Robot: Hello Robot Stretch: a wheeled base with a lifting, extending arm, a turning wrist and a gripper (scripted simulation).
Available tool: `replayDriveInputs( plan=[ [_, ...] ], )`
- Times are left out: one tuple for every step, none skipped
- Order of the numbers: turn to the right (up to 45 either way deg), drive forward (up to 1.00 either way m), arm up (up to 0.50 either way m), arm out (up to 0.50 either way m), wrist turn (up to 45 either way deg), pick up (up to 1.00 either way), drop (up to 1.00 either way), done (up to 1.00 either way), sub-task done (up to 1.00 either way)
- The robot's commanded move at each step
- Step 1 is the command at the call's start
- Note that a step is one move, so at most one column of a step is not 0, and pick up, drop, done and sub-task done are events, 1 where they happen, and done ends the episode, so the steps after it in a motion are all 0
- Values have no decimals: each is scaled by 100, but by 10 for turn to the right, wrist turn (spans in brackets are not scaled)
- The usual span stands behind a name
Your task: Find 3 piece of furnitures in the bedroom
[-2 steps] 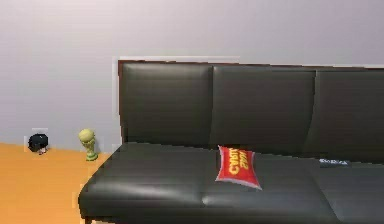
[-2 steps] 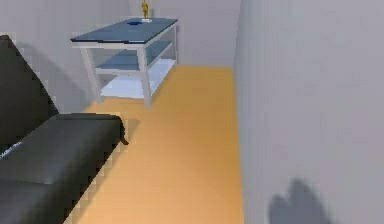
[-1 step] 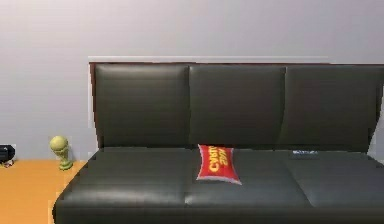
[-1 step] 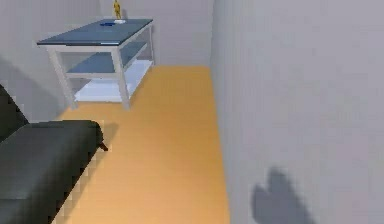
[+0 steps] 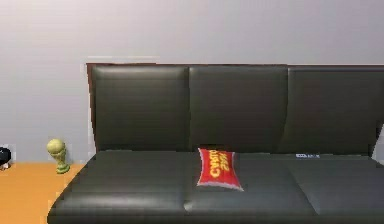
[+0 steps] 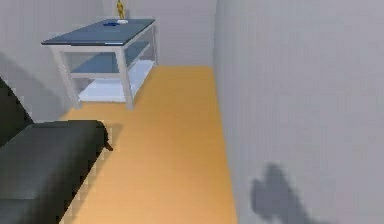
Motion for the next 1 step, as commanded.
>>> replayDriveInputs(
  plan=[
    [-450, 0, 0, 0, 0, 0, 0, 0, 0]
  ],
)
